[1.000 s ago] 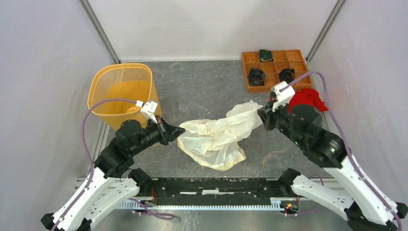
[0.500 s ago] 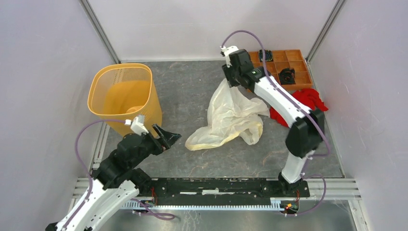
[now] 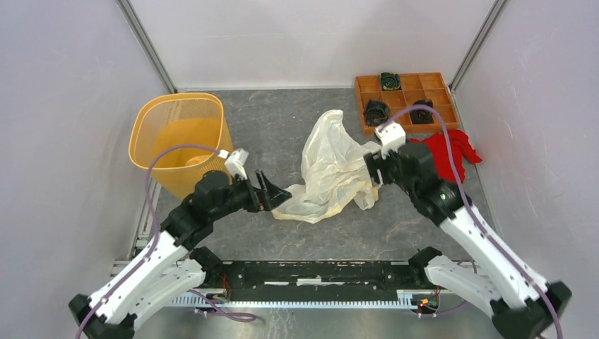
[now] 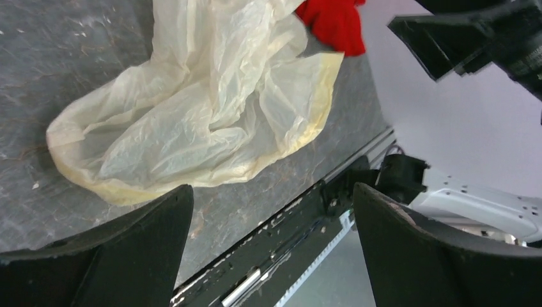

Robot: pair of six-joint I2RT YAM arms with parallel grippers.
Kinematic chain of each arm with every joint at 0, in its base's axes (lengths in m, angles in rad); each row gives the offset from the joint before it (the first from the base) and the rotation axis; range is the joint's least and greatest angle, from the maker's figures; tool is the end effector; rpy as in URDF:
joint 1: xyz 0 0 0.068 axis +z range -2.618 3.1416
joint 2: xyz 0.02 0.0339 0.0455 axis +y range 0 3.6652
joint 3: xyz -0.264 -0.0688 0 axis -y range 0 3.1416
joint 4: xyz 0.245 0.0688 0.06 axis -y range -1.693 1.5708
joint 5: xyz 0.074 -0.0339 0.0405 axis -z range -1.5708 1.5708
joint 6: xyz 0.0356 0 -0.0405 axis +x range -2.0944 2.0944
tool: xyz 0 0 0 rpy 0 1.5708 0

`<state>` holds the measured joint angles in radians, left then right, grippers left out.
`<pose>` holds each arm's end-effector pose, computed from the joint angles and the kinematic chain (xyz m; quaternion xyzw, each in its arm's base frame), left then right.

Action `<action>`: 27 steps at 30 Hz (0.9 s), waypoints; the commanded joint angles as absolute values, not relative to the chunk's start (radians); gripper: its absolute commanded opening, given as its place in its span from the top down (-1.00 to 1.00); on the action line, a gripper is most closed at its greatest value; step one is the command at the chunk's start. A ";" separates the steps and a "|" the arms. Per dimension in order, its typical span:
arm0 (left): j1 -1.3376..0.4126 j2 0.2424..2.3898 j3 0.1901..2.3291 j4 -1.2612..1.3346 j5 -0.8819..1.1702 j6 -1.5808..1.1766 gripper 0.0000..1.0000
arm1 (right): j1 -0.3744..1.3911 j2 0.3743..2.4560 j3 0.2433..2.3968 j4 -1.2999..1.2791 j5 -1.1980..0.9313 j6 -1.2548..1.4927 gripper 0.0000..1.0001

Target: Put the trash bags into the trash bin

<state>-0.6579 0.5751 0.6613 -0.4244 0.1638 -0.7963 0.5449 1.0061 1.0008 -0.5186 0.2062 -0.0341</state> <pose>0.1075 -0.0904 0.3018 -0.0091 0.8146 -0.4328 0.3860 0.1904 0.1069 0.3408 -0.1966 0.8403 0.0394 0.5036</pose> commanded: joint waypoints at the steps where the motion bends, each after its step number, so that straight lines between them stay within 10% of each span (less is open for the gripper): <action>1: -0.664 0.684 0.667 -0.264 0.285 -0.662 -1.00 | 0.544 0.797 0.729 -0.414 0.139 0.018 -0.55; 13: -0.667 0.717 0.642 -0.282 0.286 -0.665 -1.00 | 0.544 0.526 0.382 -0.304 0.129 0.288 -0.55; 20: -0.668 0.664 0.594 -0.287 0.282 -0.710 -1.00 | 0.543 0.659 0.170 0.183 0.127 0.224 -0.58; 23: -0.669 0.638 0.609 -0.317 0.283 -0.733 -1.00 | 0.543 0.773 0.168 0.370 0.176 0.177 -0.29; 27: -0.669 0.585 0.618 -0.407 0.220 -0.771 -1.00 | 0.543 0.922 0.341 0.322 0.072 0.224 0.59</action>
